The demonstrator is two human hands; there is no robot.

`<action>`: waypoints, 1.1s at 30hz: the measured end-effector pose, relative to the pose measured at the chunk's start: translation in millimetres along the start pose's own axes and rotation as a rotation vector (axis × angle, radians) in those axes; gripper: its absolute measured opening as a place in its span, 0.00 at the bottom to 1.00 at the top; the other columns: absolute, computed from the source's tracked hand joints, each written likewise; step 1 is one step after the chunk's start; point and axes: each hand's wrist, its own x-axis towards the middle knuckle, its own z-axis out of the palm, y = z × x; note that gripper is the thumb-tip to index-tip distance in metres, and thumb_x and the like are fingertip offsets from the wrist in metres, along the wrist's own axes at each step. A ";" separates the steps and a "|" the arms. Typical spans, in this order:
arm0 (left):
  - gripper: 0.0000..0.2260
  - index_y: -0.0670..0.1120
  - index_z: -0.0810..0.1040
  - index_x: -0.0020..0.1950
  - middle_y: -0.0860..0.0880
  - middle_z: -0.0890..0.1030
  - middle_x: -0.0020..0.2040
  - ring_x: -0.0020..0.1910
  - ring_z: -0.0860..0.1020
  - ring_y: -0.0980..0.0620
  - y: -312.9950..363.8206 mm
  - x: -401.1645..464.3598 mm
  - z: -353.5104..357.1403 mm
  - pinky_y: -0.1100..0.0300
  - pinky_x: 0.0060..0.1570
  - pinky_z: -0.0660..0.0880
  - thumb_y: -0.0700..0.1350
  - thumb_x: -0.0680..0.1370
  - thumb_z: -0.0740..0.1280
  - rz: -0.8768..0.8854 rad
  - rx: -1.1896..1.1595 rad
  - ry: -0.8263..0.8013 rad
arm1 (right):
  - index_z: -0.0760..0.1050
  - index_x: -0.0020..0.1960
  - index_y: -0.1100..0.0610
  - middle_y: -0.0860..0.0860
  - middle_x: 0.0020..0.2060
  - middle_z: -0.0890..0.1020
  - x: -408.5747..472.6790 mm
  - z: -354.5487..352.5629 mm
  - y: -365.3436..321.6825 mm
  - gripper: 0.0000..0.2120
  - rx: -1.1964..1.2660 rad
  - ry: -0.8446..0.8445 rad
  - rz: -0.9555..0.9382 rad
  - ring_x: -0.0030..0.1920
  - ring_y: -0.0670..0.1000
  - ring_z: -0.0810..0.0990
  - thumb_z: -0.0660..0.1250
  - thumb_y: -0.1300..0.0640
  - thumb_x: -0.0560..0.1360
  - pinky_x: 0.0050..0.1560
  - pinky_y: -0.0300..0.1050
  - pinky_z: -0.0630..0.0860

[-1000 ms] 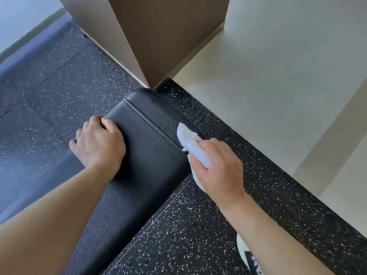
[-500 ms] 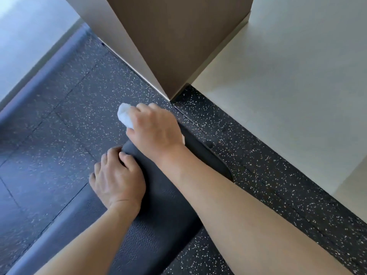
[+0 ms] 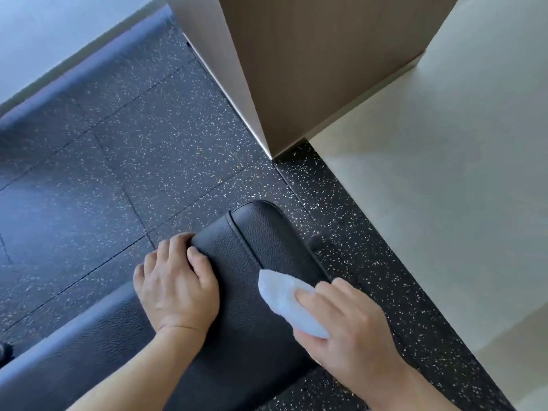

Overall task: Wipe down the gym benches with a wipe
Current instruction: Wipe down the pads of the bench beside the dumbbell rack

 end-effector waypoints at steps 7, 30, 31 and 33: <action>0.17 0.48 0.78 0.60 0.43 0.81 0.53 0.54 0.76 0.36 -0.2 0.9 1.3 0.40 0.60 0.67 0.51 0.80 0.53 0.000 0.018 0.007 | 0.79 0.45 0.55 0.49 0.35 0.75 115.7 27.5 -2.3 0.07 0.094 -0.027 -0.018 0.36 0.54 0.73 0.73 0.54 0.70 0.30 0.48 0.72; 0.17 0.50 0.76 0.61 0.46 0.81 0.55 0.56 0.75 0.39 -3.0 -0.2 3.4 0.40 0.65 0.67 0.52 0.82 0.51 0.007 0.000 0.004 | 0.79 0.50 0.54 0.46 0.38 0.71 -2.9 1.2 7.2 0.10 0.042 0.038 0.066 0.37 0.51 0.69 0.76 0.57 0.72 0.34 0.44 0.72; 0.17 0.50 0.76 0.61 0.46 0.81 0.55 0.56 0.75 0.39 -3.4 -0.3 3.6 0.40 0.65 0.67 0.52 0.82 0.51 0.006 0.000 0.006 | 0.78 0.49 0.54 0.46 0.38 0.71 3.8 3.3 7.0 0.09 0.043 0.042 0.055 0.37 0.50 0.69 0.76 0.57 0.72 0.34 0.45 0.72; 0.16 0.51 0.76 0.61 0.46 0.81 0.55 0.55 0.75 0.39 -3.1 -0.1 4.5 0.40 0.65 0.68 0.52 0.82 0.52 0.005 -0.001 0.010 | 0.78 0.48 0.54 0.47 0.38 0.71 28.2 9.1 6.6 0.08 0.068 0.037 0.034 0.37 0.51 0.70 0.74 0.56 0.72 0.33 0.46 0.73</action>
